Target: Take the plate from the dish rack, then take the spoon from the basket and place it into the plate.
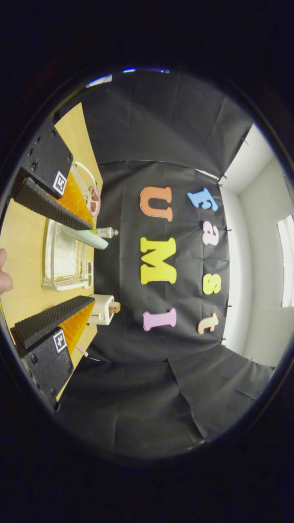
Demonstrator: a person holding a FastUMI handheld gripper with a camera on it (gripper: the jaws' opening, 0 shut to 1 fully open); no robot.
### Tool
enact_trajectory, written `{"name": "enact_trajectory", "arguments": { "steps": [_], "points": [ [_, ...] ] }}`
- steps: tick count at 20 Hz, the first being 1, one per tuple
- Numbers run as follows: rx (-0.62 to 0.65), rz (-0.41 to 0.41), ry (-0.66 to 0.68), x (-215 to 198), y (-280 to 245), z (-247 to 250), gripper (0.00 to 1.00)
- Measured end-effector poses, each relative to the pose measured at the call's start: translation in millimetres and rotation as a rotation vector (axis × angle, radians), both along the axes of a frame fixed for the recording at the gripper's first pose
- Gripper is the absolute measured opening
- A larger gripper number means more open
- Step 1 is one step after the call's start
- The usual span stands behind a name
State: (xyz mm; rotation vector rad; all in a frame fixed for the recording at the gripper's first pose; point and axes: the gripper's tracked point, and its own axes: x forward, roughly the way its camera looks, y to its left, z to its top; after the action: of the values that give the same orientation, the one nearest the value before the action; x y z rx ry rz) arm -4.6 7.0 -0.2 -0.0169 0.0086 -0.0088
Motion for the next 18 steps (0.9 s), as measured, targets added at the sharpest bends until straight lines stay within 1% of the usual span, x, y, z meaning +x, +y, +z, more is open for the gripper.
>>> {"name": "enact_trajectory", "arguments": {
  "steps": [8, 12, 18],
  "points": [
    [-0.005, 0.007, 0.021, 7.2, 3.6, 2.2, 1.0],
    [-0.001, 0.049, 0.047, 17.2, 14.3, 10.7, 1.0],
    [0.01, 0.105, 0.127, 52.5, 23.0, 41.2, 1.0]
  ]
}}
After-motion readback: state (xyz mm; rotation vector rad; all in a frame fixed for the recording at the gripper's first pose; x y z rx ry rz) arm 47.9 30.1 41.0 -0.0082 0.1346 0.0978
